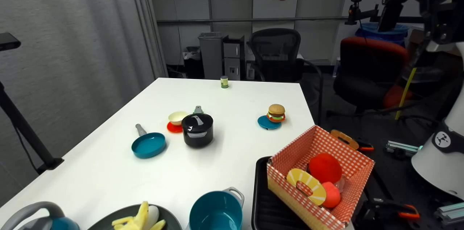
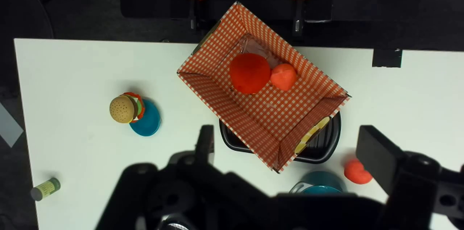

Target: Transfer the lid from the black pot to the blue pot

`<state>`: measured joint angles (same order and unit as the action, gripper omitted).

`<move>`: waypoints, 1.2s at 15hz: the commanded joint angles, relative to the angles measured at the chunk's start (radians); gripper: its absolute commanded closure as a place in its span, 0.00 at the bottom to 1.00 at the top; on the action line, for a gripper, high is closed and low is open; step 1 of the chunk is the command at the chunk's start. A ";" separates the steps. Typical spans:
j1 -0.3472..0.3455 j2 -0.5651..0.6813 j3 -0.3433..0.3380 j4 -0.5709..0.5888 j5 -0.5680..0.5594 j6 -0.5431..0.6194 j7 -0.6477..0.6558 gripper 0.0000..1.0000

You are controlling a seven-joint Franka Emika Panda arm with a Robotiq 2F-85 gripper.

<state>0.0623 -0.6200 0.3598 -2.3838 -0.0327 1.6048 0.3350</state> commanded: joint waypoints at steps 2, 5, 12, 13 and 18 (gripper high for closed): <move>0.031 0.008 -0.024 0.002 -0.013 -0.002 0.015 0.00; 0.034 0.013 -0.031 0.002 -0.001 0.000 0.015 0.00; 0.032 0.089 -0.041 0.009 -0.004 0.023 0.012 0.00; 0.032 0.110 -0.039 0.015 -0.006 0.029 0.015 0.00; 0.025 0.224 -0.036 0.036 -0.020 0.085 0.040 0.00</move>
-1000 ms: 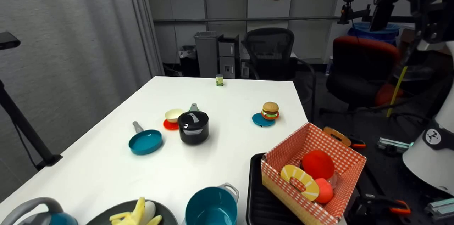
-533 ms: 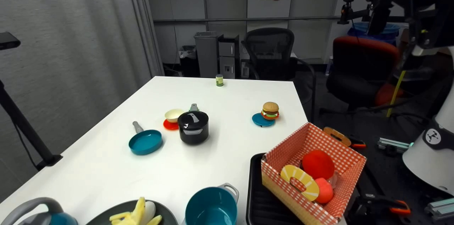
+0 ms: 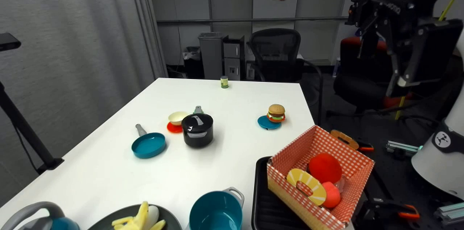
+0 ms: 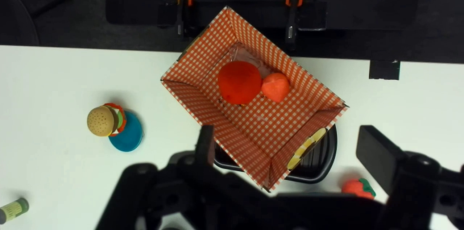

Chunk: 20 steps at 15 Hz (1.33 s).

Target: Transfer the lid from the black pot to the blue pot

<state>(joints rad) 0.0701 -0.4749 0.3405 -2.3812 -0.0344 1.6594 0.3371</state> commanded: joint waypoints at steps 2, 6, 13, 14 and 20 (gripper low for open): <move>0.012 0.127 -0.020 0.042 -0.026 0.071 0.060 0.00; 0.004 0.206 -0.048 0.051 -0.027 0.161 0.113 0.00; 0.005 0.288 -0.087 0.083 -0.017 0.252 0.300 0.00; 0.005 0.294 -0.089 0.085 -0.018 0.265 0.340 0.00; 0.012 0.316 -0.091 0.091 -0.014 0.345 0.567 0.03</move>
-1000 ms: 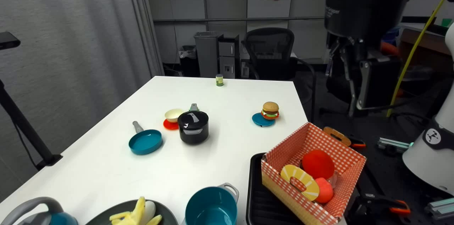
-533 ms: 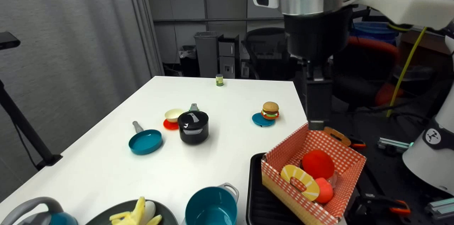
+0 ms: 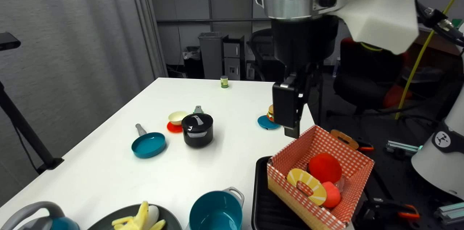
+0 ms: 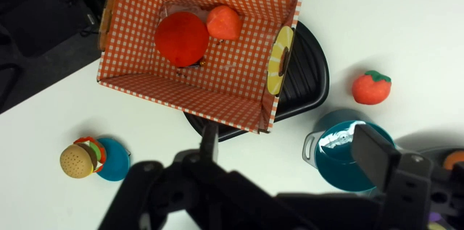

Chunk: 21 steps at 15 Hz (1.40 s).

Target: Transfer the lid from the black pot to the blue pot

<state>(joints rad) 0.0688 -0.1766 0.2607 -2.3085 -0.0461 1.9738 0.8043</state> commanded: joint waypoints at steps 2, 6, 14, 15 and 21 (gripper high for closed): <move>0.016 0.022 -0.014 0.019 -0.002 0.045 0.142 0.00; 0.022 0.013 -0.021 0.004 -0.003 0.032 0.117 0.00; 0.008 0.067 -0.026 0.027 -0.042 0.031 0.162 0.00; 0.008 0.082 -0.032 0.032 -0.046 0.033 0.165 0.00; 0.003 0.212 -0.091 0.086 -0.172 0.024 0.275 0.00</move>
<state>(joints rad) 0.0686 -0.0412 0.2012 -2.2805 -0.1615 2.0071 1.0192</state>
